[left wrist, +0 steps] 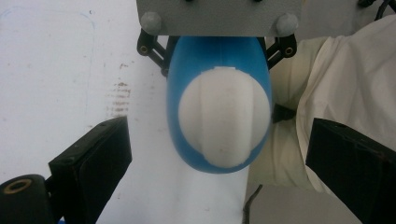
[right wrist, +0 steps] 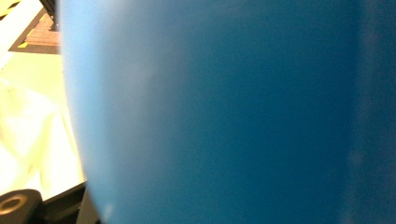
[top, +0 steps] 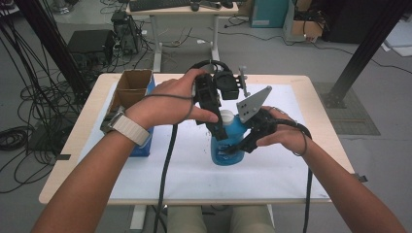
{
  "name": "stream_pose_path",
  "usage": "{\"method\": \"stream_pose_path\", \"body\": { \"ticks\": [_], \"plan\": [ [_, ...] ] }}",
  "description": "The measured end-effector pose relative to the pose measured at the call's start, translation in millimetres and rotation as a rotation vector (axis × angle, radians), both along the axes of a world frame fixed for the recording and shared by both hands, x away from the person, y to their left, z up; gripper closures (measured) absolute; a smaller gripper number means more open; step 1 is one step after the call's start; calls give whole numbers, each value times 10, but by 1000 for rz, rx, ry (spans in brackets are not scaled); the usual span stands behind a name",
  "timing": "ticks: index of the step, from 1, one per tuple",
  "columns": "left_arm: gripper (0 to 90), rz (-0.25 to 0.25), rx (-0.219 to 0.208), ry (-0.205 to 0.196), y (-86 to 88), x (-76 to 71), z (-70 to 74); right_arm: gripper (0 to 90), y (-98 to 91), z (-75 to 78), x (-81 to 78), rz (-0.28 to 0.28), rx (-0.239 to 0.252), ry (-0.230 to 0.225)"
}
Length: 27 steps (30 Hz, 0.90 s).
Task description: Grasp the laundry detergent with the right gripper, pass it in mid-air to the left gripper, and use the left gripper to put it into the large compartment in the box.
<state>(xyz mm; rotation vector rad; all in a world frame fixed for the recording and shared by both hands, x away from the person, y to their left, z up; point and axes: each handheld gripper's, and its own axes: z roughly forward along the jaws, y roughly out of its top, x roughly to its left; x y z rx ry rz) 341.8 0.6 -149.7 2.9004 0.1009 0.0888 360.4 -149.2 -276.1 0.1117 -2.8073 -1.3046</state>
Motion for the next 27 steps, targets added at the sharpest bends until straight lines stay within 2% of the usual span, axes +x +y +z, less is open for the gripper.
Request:
{"method": "stream_pose_path", "body": {
  "ticks": [27],
  "plan": [
    [71,0,2,1,0,-5,-10,428,4,-17,-1,-13,9,1]
  ]
}}
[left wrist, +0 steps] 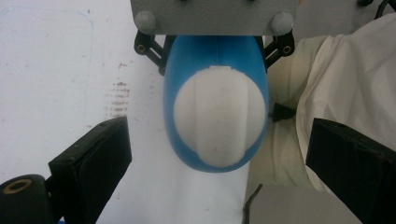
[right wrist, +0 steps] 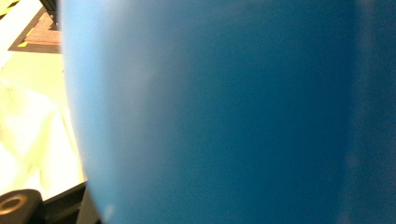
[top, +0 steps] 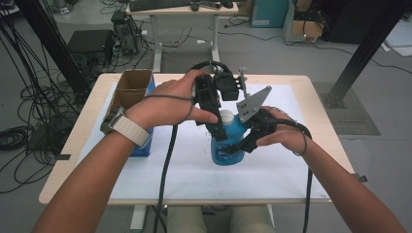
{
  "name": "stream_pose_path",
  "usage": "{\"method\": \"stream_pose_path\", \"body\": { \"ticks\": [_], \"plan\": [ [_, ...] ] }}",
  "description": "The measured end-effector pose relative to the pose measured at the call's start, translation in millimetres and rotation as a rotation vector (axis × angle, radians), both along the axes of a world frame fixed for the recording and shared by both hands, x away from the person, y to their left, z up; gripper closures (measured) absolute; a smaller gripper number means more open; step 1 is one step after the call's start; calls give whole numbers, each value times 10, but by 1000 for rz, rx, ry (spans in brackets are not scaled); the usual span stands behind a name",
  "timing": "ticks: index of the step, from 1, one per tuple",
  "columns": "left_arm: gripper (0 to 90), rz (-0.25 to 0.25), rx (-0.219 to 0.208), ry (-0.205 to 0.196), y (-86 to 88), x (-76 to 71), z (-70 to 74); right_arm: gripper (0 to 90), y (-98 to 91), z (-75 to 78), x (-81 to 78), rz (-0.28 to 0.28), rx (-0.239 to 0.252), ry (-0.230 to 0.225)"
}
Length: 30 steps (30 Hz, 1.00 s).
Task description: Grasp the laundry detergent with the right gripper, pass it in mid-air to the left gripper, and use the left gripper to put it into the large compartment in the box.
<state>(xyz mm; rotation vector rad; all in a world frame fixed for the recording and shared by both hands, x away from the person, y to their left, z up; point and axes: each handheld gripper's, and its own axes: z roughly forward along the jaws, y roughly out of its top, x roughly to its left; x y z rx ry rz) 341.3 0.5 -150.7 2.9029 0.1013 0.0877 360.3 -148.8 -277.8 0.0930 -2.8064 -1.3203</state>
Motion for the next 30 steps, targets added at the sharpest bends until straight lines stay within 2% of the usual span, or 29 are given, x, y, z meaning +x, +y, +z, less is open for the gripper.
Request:
{"method": "stream_pose_path", "body": {
  "ticks": [3,15,16,17,30],
  "plan": [
    [71,-1,-4,-2,-2,-1,1,428,-5,16,1,17,-15,18],
    [71,-3,-2,-1,-2,-6,8,428,-13,28,2,14,-15,22],
    [71,-3,-1,-1,-2,-7,10,428,-8,21,11,10,-14,3],
    [71,-4,0,-1,-1,-7,11,428,-14,29,2,14,-15,25],
    [71,-3,-3,-2,-5,-8,10,428,-16,33,2,14,-16,24]
  ]
}}
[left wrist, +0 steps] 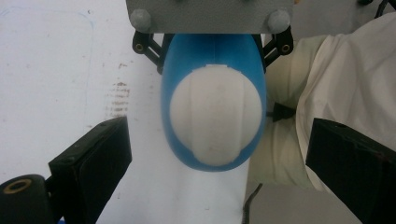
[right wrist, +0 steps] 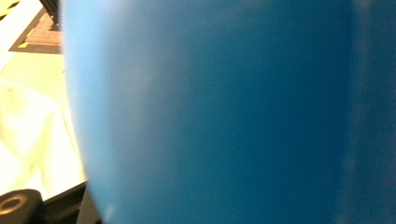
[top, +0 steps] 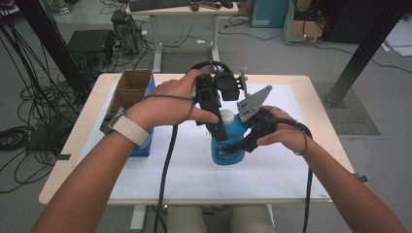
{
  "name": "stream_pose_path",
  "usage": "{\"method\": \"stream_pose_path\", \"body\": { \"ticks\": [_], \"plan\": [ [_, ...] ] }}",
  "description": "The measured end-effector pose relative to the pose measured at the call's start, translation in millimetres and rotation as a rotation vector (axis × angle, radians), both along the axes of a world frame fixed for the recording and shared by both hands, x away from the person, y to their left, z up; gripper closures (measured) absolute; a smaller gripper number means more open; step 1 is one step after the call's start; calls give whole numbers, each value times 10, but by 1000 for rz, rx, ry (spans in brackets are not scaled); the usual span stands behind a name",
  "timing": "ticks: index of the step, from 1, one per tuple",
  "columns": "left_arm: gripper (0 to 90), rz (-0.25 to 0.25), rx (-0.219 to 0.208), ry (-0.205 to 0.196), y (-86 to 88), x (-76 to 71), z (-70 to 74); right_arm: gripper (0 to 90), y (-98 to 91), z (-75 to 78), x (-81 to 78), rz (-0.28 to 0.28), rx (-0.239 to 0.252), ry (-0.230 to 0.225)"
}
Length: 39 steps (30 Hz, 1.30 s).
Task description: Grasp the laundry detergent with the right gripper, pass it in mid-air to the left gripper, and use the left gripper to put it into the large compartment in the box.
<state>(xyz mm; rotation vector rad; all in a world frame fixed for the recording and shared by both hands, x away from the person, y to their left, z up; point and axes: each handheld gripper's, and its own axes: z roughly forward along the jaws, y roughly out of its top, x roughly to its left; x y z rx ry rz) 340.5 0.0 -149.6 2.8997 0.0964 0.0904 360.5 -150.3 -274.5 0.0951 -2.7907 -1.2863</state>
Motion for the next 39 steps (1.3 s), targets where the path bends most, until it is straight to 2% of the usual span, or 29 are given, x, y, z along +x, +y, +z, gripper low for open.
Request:
{"method": "stream_pose_path", "body": {
  "ticks": [2,3,39],
  "plan": [
    [71,2,0,1,2,-1,1,428,6,-8,10,-2,1,-20],
    [71,-1,2,-1,4,2,1,428,0,0,-1,0,0,-1],
    [73,3,10,-4,-3,-4,-6,428,-12,5,-1,-5,4,-1]
  ]
}}
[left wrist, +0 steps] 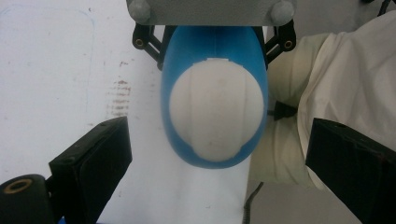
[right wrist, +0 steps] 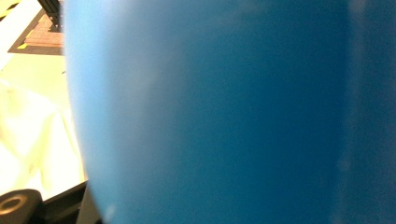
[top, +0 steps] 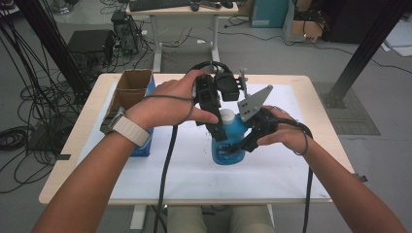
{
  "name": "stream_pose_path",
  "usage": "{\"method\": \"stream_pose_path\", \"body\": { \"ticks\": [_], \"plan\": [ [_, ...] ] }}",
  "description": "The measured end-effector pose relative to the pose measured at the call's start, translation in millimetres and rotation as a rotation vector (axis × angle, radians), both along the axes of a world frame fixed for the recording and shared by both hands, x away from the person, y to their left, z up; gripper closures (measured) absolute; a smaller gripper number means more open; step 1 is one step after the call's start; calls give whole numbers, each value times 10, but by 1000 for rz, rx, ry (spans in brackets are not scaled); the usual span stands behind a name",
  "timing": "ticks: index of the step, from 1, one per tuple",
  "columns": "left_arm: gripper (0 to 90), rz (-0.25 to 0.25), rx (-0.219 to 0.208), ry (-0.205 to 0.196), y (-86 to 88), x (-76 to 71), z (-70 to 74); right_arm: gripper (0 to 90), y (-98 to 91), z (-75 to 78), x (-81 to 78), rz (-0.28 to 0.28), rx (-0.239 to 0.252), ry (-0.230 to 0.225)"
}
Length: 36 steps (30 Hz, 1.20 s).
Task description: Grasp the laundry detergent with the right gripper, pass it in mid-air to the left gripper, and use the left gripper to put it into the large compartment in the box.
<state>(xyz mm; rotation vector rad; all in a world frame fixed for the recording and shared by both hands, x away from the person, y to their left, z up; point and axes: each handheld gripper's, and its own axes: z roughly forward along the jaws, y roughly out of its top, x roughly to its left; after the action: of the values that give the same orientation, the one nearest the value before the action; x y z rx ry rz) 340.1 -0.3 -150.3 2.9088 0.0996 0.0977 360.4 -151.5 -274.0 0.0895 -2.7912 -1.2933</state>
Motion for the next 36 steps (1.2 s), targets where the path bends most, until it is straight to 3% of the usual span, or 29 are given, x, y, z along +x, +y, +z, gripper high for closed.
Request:
{"method": "stream_pose_path", "body": {
  "ticks": [35,36],
  "plan": [
    [76,6,4,-4,9,3,-4,427,4,-12,-17,-13,12,-1],
    [76,7,3,-4,12,4,-3,427,9,-19,-7,-16,13,-20]
  ]
}}
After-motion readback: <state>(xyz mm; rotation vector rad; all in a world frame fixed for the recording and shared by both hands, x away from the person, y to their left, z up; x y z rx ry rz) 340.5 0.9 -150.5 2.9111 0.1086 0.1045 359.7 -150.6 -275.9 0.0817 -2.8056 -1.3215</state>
